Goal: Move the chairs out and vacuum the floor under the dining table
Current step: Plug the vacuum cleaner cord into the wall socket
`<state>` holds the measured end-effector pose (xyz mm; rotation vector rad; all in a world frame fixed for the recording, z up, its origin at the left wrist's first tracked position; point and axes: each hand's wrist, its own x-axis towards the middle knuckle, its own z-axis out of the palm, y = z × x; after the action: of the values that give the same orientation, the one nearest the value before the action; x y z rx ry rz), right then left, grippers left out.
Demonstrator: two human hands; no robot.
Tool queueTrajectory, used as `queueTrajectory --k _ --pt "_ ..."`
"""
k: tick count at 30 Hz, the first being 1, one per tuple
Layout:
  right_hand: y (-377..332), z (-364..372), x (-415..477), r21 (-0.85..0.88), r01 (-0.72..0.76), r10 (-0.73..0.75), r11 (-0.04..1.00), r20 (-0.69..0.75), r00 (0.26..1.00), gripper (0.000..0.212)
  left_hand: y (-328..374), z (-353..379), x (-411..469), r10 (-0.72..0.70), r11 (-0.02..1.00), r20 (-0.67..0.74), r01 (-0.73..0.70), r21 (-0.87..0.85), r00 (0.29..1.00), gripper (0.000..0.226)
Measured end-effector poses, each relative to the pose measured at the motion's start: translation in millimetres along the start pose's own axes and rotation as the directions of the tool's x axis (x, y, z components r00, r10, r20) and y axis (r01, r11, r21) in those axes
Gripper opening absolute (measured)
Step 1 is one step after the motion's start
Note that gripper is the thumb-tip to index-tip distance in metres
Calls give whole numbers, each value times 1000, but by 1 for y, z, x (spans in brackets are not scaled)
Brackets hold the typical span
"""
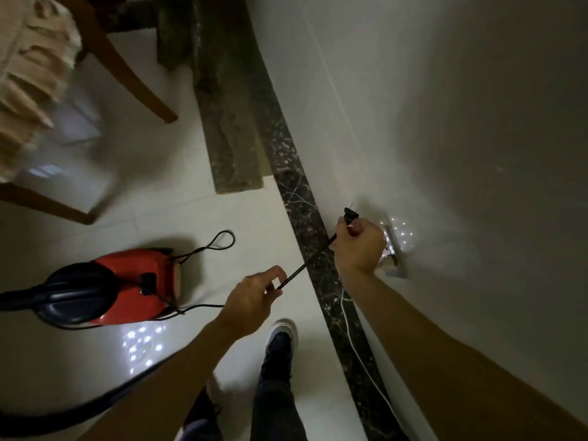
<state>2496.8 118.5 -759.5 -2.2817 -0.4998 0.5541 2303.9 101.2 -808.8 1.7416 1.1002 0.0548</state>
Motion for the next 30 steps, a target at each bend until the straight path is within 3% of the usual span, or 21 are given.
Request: queueTrajectory --k 6,14,30 --pt "50 -3 6 90 -147 155 985 -90 984 15 -8 28 14 1 999 94 -5 40 996 15" --pt "79 -15 4 221 -281 331 934 -242 912 9 -14 43 33 119 988 209 -137 75 971 15" --pt "99 -3 21 298 -326 408 897 -275 871 24 -20 49 59 109 991 290 -125 39 951 24"
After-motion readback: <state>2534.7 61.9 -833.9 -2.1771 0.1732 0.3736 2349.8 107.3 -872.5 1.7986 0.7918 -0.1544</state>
